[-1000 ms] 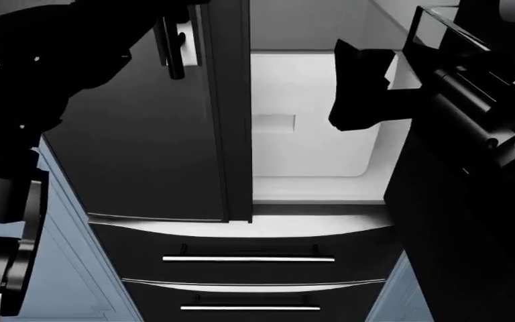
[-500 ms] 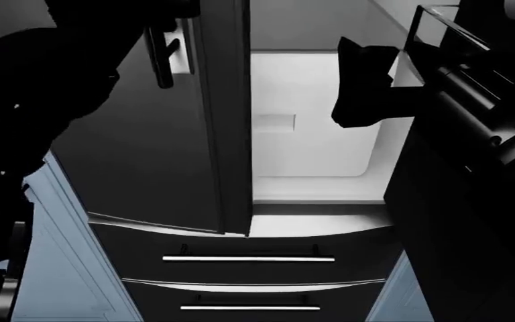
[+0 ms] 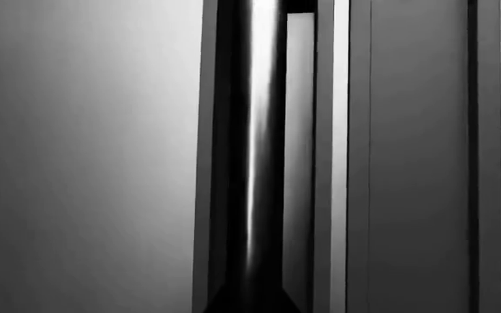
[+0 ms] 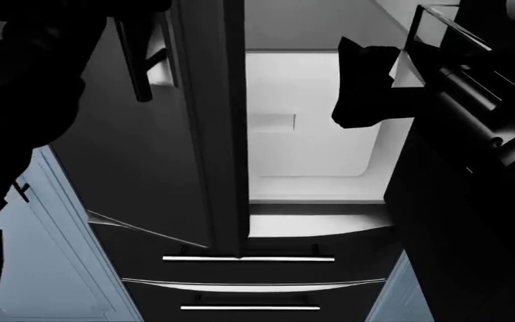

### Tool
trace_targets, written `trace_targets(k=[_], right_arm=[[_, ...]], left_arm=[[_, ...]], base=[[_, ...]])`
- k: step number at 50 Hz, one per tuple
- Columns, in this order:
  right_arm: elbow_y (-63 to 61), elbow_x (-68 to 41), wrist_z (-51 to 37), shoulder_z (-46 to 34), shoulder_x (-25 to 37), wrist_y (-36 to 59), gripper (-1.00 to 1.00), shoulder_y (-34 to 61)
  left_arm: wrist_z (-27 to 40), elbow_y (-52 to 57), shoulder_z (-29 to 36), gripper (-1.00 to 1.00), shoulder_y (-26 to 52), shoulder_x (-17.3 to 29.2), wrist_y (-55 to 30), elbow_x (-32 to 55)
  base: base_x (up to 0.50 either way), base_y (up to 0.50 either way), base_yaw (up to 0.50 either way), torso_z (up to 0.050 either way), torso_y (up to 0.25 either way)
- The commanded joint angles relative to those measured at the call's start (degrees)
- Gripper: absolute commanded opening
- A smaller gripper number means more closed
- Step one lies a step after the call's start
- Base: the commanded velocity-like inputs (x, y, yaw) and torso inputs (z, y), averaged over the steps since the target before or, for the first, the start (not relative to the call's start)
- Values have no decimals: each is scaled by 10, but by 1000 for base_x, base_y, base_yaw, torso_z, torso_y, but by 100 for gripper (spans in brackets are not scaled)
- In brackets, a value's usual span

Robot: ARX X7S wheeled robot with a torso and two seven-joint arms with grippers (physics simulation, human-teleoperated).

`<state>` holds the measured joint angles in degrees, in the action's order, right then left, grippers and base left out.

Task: Open the fridge doors

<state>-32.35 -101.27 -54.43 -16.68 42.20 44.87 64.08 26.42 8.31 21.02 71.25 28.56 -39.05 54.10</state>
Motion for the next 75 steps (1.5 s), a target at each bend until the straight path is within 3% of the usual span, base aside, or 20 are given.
trace_targets(k=[1,9,10,18,28,44,56,62,68,75], right_arm=[[1,0,1,0,0,-1,100,-1],[0,0,1,-1,-1,-2,100,-1],[0,0,2,-1,-1,-2,100,0],[4,1,3,-6,-3,1,100,8],[8,1,7,-7,-3,0,100,8],[4,-2,6,-7,0,-4,100,3],[5,-1,6,-8,0,-6,100,-1],[5,-1,6,-10,1,-7,100,-4],[4,-3,5,-9,2,-9,100,-7],[3,-3,6,-9,3,-10,100,-8]], left_arm=[[-22,66,-28,-100,17,-3,37,30],[-10,81,-39,-100,16,2,55,16],[-12,88,-39,100,15,4,64,4],[-24,104,-27,100,19,9,100,-48],[-219,60,20,100,63,7,138,-36],[-420,-59,66,100,118,-33,198,-48],[-459,-74,70,100,138,-47,183,-11],[-519,-69,87,100,155,-49,165,15],[-539,-133,97,100,199,-71,123,41],[-500,-289,103,100,284,-118,10,90]], base=[[0,-3,-3,0,10],[-1,-1,-3,3,5],[0,-3,0,0,0],[0,0,0,0,0],[0,0,0,0,0],[0,0,0,0,0],[0,0,0,0,0],[0,0,0,0,0],[0,0,0,0,0],[0,0,0,0,0]])
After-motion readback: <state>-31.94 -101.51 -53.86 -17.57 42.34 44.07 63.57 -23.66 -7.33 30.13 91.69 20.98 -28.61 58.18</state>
